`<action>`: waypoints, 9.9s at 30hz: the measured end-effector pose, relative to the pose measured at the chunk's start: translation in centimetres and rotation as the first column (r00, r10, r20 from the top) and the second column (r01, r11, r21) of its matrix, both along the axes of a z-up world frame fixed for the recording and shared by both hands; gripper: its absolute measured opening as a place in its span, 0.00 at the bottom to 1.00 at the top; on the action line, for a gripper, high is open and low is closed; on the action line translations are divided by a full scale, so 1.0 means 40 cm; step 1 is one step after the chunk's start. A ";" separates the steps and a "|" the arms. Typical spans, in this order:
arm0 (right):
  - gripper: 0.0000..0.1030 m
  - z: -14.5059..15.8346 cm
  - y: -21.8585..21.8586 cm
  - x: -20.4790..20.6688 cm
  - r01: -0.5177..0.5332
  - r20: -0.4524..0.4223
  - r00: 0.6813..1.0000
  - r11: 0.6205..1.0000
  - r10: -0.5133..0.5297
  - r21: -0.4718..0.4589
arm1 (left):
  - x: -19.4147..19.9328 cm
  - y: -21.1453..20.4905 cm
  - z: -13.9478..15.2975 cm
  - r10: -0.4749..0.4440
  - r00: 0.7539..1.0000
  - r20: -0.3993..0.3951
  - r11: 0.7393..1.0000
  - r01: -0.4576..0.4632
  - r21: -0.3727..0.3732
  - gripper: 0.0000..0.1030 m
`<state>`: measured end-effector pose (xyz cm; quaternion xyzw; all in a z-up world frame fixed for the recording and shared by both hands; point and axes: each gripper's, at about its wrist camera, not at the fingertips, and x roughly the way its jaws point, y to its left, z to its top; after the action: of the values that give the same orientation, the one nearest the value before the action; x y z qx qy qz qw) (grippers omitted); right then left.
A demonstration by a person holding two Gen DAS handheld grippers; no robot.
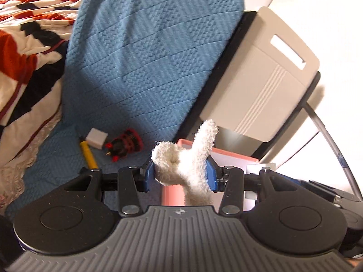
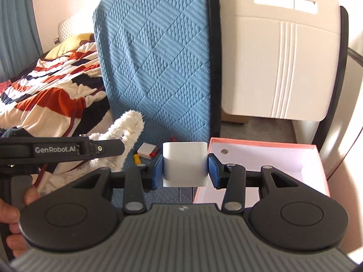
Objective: Organize rigid objects
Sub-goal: 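Carry the charger and plush toy in both grippers over the pink box, then open both grippers to drop the charger and plush toy into the box, then withdraw both open grippers from the box back toward the cushion, then lower the right gripper onto the black lighter and close it, then lift the black lighter with the right gripper while the left gripper hovers near the screwdriver, then close the left gripper on the yellow screwdriver handle while the right gripper holds the lighter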
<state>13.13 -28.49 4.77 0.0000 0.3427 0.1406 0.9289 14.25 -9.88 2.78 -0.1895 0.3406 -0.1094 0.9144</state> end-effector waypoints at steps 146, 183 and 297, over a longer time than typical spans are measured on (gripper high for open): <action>0.49 -0.500 0.359 0.064 -0.145 -0.176 0.976 0.987 0.132 -0.068 | 0.265 0.309 -0.453 -0.027 0.993 -0.111 0.987 0.044 0.153 0.65; 0.35 -0.662 0.444 0.332 -0.388 -0.262 0.900 0.914 0.349 -0.116 | 0.489 0.310 -0.611 -0.018 0.955 -0.297 0.995 0.045 0.084 0.59; 0.25 -0.566 0.346 0.053 -0.105 -0.248 0.967 0.975 0.055 -0.196 | 0.227 0.300 -0.634 0.108 0.948 -0.298 0.993 -0.087 0.085 0.18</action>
<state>15.27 -14.67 -17.85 -0.0938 0.4652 0.1406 0.8689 23.33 2.13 -22.59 -0.1883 0.4703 -0.0217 0.8619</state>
